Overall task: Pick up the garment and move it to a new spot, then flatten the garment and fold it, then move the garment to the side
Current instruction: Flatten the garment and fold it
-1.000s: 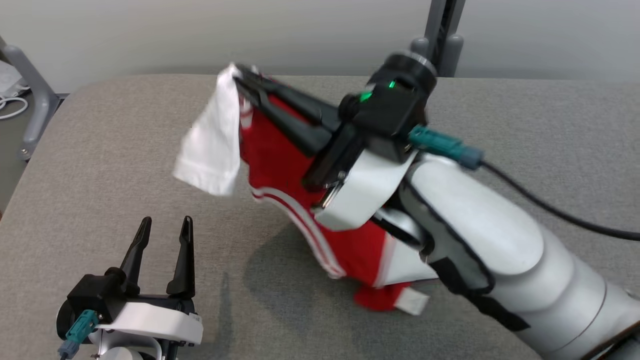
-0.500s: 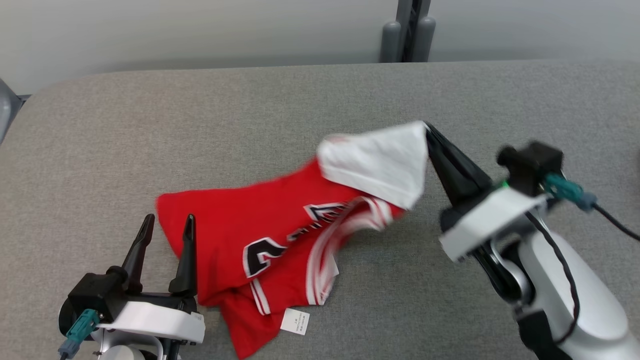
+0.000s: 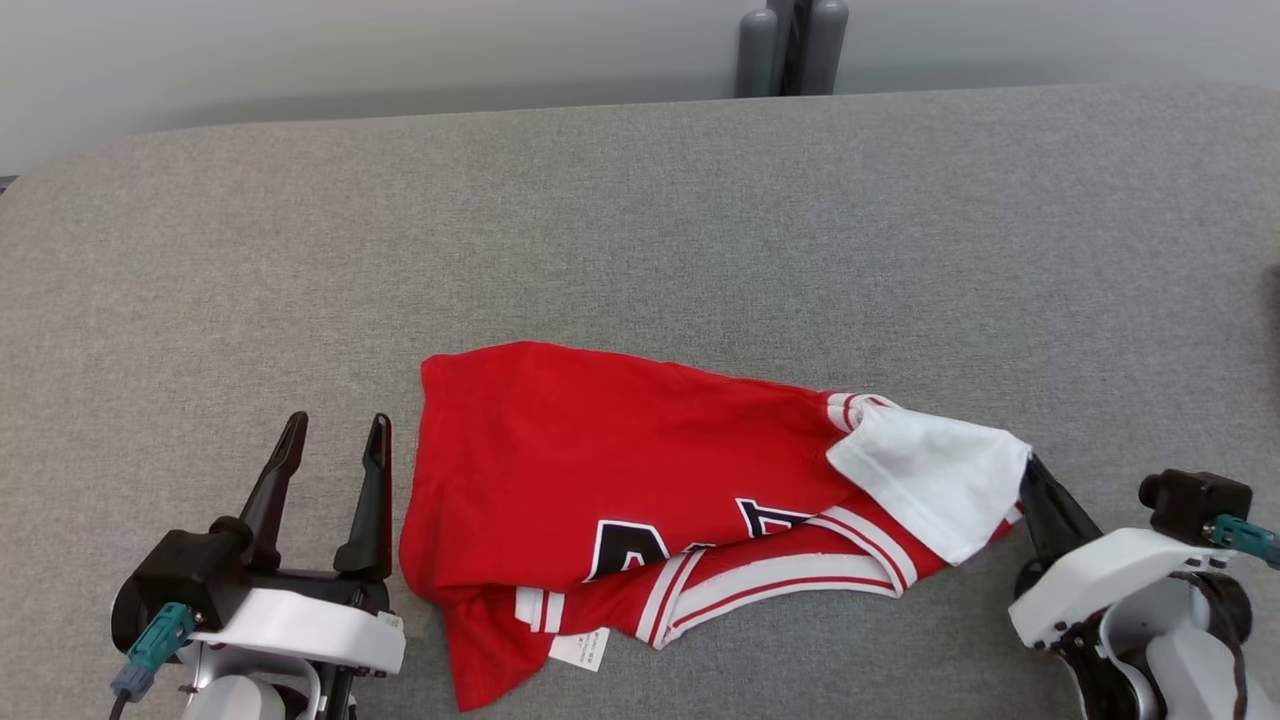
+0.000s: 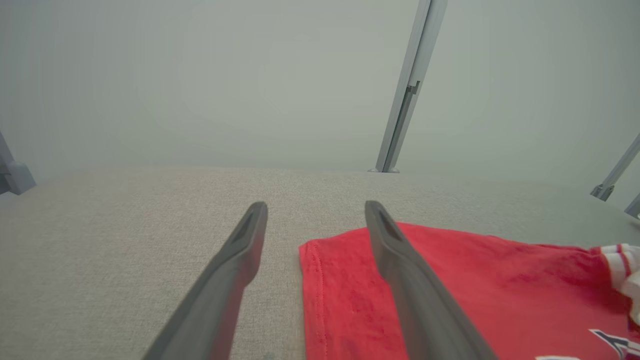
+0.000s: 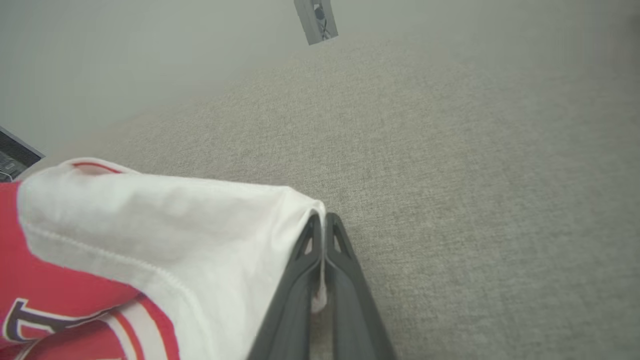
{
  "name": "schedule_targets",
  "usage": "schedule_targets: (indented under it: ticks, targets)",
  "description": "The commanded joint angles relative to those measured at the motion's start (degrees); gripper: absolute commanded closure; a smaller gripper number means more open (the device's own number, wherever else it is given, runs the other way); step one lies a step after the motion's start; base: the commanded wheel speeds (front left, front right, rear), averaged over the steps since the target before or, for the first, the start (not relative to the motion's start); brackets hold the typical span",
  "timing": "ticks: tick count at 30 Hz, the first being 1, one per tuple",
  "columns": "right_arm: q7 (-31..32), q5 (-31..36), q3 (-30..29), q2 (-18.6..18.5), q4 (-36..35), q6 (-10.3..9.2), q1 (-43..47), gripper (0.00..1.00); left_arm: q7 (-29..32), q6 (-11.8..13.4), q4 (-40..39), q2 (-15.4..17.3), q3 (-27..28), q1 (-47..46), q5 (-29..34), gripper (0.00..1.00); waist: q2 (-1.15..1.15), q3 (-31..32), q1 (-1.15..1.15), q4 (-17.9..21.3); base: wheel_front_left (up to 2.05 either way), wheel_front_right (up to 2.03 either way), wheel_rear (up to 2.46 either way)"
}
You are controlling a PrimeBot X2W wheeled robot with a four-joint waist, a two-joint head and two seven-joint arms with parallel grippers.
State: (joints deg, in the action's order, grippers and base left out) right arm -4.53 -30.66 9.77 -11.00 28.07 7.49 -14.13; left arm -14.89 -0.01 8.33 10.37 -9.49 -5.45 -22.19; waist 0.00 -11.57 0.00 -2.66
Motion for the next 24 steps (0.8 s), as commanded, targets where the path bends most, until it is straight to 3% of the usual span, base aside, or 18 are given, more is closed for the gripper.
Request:
schedule_targets:
  ticks: [1,3,4,5,6,16,24]
  targets:
    - [-0.5,-1.9,-0.3,0.7,1.2,0.0,-1.5,1.0,-0.2,-0.2,0.1,0.5,0.1,-1.0,0.4,0.0,0.0,-0.1,0.0,0.1,0.0,0.0,0.0]
    - [-0.8,-3.8,-0.2,1.0,3.1,0.0,-2.9,0.98,-0.2,-0.1,0.2,0.6,0.1,-1.1,0.4,0.0,0.0,-0.1,0.0,0.1,0.0,0.0,0.0]
    - [-0.9,-4.4,-0.2,1.1,4.2,0.0,-3.4,0.62,-0.2,-0.1,0.3,0.6,-0.1,-1.2,0.4,0.0,0.0,0.0,0.0,0.1,0.0,0.0,0.0]
    - [-1.4,-4.5,0.0,0.8,5.3,-0.01,-4.0,0.05,-0.1,-0.1,0.4,0.6,-0.2,-1.2,0.4,0.0,0.0,0.1,0.0,0.0,0.0,0.0,0.0]
    - [-2.0,-5.1,0.2,0.7,6.0,-0.01,-4.8,0.0,-0.1,0.0,0.4,0.6,-0.2,-1.3,0.4,0.0,0.0,0.2,0.0,-0.1,0.0,0.0,0.0]
    - [-8.8,-4.4,-1.4,-2.7,10.0,0.0,-5.6,0.0,-0.1,1.3,0.5,0.8,0.1,0.9,0.1,0.0,0.0,3.2,0.0,-0.5,0.0,0.0,0.0]
    - [-10.7,6.4,-4.2,-4.2,-0.1,0.0,-3.1,0.0,0.5,3.1,-0.9,1.6,1.0,3.3,0.1,0.0,0.0,5.9,0.0,0.3,0.0,0.0,0.0]
